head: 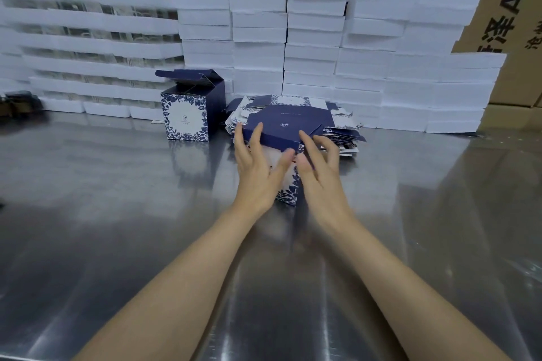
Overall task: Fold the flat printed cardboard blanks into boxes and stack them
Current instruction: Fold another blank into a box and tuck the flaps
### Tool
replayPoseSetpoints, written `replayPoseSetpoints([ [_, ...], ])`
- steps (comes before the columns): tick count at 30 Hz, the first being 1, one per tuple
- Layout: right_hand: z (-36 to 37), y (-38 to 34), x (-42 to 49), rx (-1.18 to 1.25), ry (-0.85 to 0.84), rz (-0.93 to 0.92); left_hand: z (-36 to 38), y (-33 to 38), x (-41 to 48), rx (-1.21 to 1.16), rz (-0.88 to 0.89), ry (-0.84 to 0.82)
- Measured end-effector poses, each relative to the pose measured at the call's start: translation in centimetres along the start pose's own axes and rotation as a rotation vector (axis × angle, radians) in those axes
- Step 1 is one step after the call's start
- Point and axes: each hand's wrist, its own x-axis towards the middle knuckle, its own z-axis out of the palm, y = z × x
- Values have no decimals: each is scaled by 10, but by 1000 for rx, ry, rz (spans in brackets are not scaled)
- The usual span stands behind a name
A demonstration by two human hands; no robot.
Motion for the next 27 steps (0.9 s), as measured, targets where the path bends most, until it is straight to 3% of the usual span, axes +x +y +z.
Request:
replayPoseSetpoints([
  [4,0,-3,3,62,19,10,1,-6,0,131,54,-10],
  [14,22,16,-24,-195,-358,27,-71,-61,41,474,-165,447],
  [22,28,18,-19,-450,-523,-61,-101,-105,76,517,-162,472],
  [27,29,22,-17,-454,-537,-5,-103,-127,96,512,-139,362],
])
